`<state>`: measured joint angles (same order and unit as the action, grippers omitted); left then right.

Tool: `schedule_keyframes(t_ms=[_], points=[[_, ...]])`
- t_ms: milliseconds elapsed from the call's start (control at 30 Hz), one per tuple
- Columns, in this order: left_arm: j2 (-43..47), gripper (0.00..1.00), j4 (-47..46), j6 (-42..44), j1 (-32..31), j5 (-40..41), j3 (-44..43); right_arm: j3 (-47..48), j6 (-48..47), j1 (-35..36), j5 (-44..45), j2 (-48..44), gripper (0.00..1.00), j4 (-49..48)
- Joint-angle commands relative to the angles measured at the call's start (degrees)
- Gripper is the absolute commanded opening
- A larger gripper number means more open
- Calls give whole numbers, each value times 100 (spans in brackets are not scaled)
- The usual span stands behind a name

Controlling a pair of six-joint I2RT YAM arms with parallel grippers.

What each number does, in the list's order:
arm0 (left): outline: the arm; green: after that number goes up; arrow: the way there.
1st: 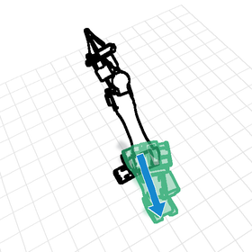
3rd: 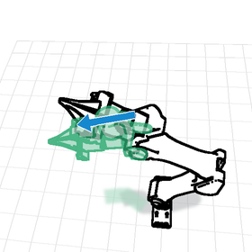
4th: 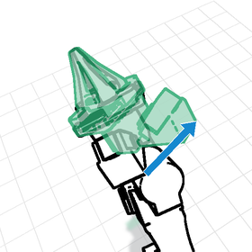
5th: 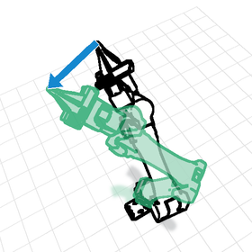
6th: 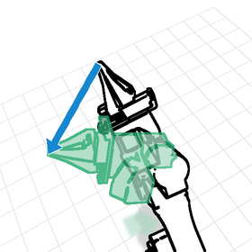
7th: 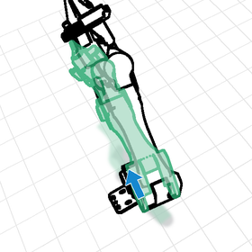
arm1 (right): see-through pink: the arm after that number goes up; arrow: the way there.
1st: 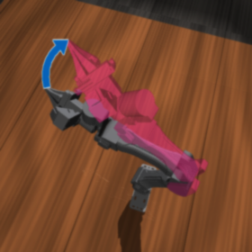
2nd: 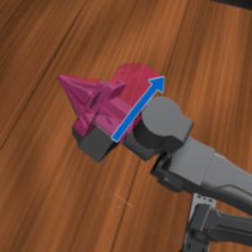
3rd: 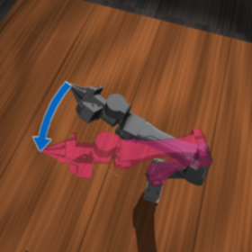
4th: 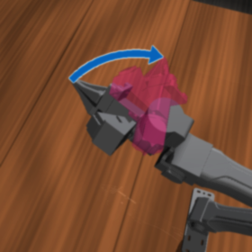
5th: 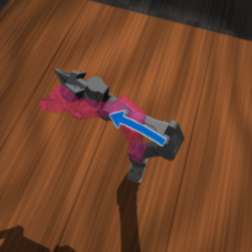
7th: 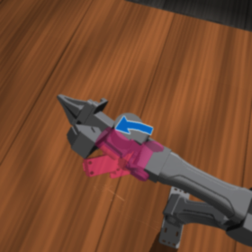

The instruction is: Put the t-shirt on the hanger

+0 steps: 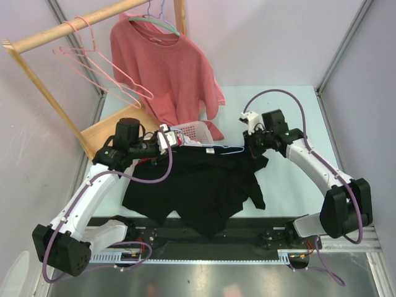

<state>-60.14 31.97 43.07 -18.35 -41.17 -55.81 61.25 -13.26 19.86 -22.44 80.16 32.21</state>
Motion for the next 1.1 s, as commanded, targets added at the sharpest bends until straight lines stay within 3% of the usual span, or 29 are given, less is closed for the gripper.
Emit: schedule_keyframes(t_ms=[0, 200, 400, 533, 600, 633, 700, 833, 1067], points=[[-41, 0, 72, 588, 103, 846, -17, 386, -326, -430, 135, -334, 0, 497], [-462, 0, 205, 563, -194, 1049, -482, 896, -748, -422, -471, -405, 0, 1031], [-1104, 0, 161, -34, -1414, 1550, -1342, 1705, -1240, 386, -798, -229, 0, 1814], [-1386, 0, 100, -272, -1847, 1551, -1652, 2197, -1355, 633, -613, 69, 1, 2131], [-1413, 0, -111, -465, -1892, 1428, -1696, 2487, -1504, 625, -587, 175, 10, 2368], [-1448, 0, -129, -492, -1892, 1393, -1722, 2584, -1583, 625, -604, 219, 24, 2474], [-1483, 0, -147, -528, -1892, 1366, -1766, 2839, -1803, 511, -761, 263, 41, 2746], [-1361, 0, -226, -492, -1874, 1243, -1644, 2884, -2207, 343, -1026, 35, 52, 2782], [-1299, 0, -208, -405, -1865, 1050, -1564, 2603, -3165, 651, -1219, -360, 62, 2240]])
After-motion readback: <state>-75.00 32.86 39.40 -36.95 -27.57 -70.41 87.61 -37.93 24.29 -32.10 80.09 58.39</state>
